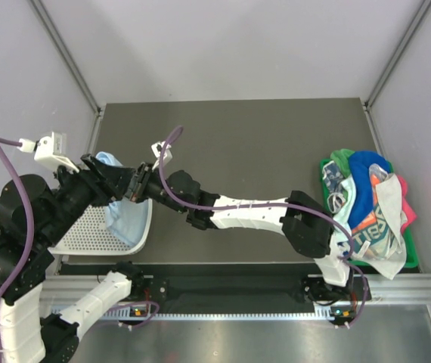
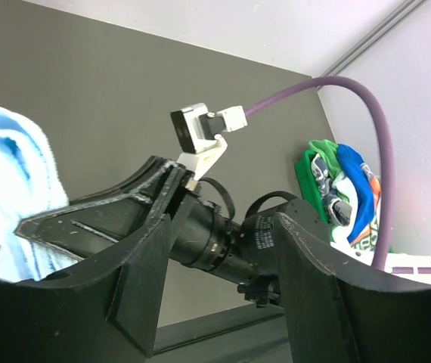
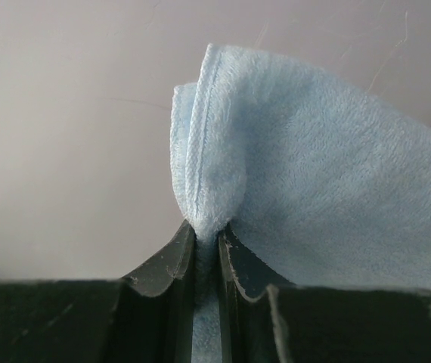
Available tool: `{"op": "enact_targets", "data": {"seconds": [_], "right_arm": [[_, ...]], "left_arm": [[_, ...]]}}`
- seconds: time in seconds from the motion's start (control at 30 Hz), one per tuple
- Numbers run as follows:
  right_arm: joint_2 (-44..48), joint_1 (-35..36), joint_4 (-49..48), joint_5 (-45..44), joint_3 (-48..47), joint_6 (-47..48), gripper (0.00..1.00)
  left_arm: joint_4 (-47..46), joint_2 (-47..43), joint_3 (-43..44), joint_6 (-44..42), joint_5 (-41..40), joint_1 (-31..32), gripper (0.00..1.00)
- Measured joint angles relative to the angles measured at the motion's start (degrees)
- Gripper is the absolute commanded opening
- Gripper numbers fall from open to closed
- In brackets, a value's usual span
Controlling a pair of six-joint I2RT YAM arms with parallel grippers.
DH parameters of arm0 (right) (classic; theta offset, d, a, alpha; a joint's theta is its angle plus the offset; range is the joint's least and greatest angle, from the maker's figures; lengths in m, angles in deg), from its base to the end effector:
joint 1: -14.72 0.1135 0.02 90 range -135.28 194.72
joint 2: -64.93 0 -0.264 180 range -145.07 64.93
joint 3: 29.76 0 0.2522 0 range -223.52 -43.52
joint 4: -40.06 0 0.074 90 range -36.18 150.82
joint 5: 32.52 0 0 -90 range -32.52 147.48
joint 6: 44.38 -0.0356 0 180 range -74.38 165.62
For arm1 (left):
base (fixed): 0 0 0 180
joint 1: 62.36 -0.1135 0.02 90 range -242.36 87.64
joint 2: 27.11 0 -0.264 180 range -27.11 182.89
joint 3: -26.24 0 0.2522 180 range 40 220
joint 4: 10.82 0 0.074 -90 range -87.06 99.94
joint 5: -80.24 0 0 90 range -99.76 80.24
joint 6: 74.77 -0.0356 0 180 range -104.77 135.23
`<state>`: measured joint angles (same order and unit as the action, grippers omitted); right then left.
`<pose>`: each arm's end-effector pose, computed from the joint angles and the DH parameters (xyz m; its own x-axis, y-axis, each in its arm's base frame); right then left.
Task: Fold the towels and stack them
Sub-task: Neatly place the folded towel into the bin
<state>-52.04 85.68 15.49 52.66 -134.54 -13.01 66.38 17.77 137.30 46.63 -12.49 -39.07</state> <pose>0.1637 0.4652 0.3190 -0.7450 0.4493 -0.4931 -0.5361 0.0366 0.8433 0.0395 -0.0152 0.5096 -0.3333 -0.4231 -0.8426 0.2090 0.8383 -0.5036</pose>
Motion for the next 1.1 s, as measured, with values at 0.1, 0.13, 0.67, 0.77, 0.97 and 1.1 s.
{"op": "enact_targets", "data": {"seconds": [0.1,0.13,0.67,0.77,0.97,1.1], "right_arm": [[-2.10,-0.02,1.05,0.68,-2.23,-0.48,0.00],[-2.89,-0.04,1.57,1.01,-2.99,-0.59,0.00],[-19.06,-0.39,4.61,8.44,-20.70,-4.52,0.00],[-22.71,-0.72,4.42,10.36,-24.20,-5.81,0.00],[-28.76,-1.77,4.26,12.26,-29.49,-8.57,0.00],[-32.65,-2.05,4.11,12.83,-33.73,-10.45,0.00]], "left_arm": [[0.00,0.02,0.04,-0.04,-0.48,0.00,0.62],[0.00,0.02,0.11,-0.09,-0.76,0.00,0.62],[0.02,0.02,0.85,-1.38,-3.37,0.02,0.62],[0.02,0.04,0.85,-1.42,-3.98,0.02,0.62],[0.02,0.66,0.85,-1.55,-4.66,0.07,0.62],[0.00,1.03,0.76,-1.57,-4.85,0.07,0.62]]}}
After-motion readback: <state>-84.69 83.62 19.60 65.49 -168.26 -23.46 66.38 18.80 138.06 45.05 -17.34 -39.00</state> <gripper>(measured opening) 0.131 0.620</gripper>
